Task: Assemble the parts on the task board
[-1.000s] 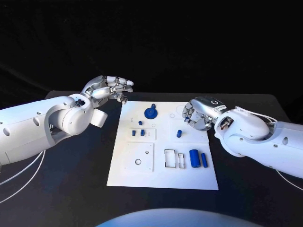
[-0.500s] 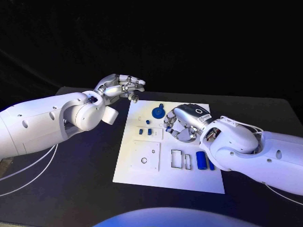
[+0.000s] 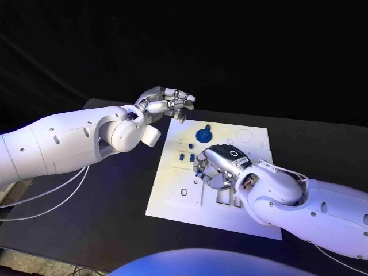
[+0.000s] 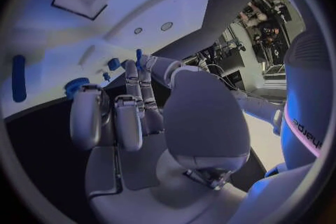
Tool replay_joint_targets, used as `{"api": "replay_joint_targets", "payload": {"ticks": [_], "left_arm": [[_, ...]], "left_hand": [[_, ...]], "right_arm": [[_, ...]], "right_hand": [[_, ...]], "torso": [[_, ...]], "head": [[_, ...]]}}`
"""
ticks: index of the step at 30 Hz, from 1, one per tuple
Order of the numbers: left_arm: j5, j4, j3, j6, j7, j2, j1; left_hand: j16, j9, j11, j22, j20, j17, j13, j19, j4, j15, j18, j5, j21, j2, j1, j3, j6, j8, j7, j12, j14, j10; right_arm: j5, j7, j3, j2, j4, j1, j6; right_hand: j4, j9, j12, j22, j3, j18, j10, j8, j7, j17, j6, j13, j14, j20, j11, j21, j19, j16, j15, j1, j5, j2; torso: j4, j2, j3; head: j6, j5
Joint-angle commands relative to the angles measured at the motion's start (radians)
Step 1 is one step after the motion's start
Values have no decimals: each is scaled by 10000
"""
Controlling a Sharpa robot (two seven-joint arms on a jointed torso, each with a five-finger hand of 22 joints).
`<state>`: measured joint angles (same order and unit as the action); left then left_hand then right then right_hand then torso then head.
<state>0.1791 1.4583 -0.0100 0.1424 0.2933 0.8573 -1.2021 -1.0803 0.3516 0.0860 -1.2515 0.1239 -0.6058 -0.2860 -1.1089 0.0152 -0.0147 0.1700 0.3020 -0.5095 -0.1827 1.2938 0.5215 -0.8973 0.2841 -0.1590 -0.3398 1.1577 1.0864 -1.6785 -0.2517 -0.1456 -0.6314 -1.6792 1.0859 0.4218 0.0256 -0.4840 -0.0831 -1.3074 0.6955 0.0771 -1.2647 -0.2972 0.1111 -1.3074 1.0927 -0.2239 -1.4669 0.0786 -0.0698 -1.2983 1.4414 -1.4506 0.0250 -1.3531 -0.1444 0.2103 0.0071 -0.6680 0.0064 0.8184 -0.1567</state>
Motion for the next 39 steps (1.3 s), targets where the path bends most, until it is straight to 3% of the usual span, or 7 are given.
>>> {"api": "replay_joint_targets", "payload": {"ticks": [1, 12, 17, 30, 39], "left_arm": [[-49, 6, 7, -192, 16, -48, -8], [-46, -12, 7, -210, -9, -108, -8], [-43, -24, 7, -219, -22, -122, -8], [-25, -35, 7, -236, -44, -133, -8], [-20, -37, 7, -239, -71, -122, -10]], "left_hand": [[33, 9, -11, 17, -50, 17, 11, -14, 15, 14, 109, 47, 66, 8, -12, -36, 53, 50, 20, -53, -81, -61], [35, 10, -9, 21, -49, 21, 12, -16, 13, 11, 108, 49, 73, 12, -16, -40, 59, 53, 18, -56, -84, -68], [35, 10, -9, 21, -49, 21, 12, -16, 13, 11, 108, 49, 73, 12, -16, -40, 59, 53, 18, -56, -84, -68], [36, 11, -5, 27, -46, 29, 15, -19, 8, 7, 106, 51, 86, 19, -25, -46, 71, 58, 15, -64, -88, -77], [36, 11, -2, 31, -45, 34, 16, -21, 3, 4, 105, 50, 93, 20, -34, -53, 79, 60, 12, -68, -90, -83]], "right_arm": [[-101, 180, -3, 75, 89, -88, -166], [-152, 212, -24, 161, 269, -285, -240], [-156, 218, -29, 156, 320, -314, -293], [-235, 206, -35, 237, 526, -365, -371], [-249, 214, -36, 279, 550, -428, -412]], "right_hand": [[-50, -10, -37, -1450, 7, -136, -304, -17, 6, -16, -45, -18, -520, -20, 248, -16, 51, -53, 41, -32, -43, -102], [-50, -10, -37, -1450, 7, -136, -304, -17, 6, -16, -45, -18, -520, -20, 248, -16, 51, -53, 41, -32, -43, -102], [-67, -20, -27, -1451, 18, -136, -301, -16, 11, -18, -56, -21, -521, -19, 244, -14, 50, -55, 38, -21, -40, -105], [-67, -20, -27, -1451, 18, -136, -301, -16, 11, -18, -56, -21, -521, -19, 244, -14, 50, -55, 38, -21, -40, -105], [-84, -31, -17, -1452, 27, -135, -300, -16, 16, -26, -66, -25, -523, -18, 241, -11, 49, -60, 35, -8, -33, -107]], "torso": [[9, -4, 7], [-3, -5, 6], [-12, -13, 4], [12, -15, 9], [-6, -10, 7]], "head": [[107, -135], [272, -355], [276, -408], [346, -457], [407, -501]]}}
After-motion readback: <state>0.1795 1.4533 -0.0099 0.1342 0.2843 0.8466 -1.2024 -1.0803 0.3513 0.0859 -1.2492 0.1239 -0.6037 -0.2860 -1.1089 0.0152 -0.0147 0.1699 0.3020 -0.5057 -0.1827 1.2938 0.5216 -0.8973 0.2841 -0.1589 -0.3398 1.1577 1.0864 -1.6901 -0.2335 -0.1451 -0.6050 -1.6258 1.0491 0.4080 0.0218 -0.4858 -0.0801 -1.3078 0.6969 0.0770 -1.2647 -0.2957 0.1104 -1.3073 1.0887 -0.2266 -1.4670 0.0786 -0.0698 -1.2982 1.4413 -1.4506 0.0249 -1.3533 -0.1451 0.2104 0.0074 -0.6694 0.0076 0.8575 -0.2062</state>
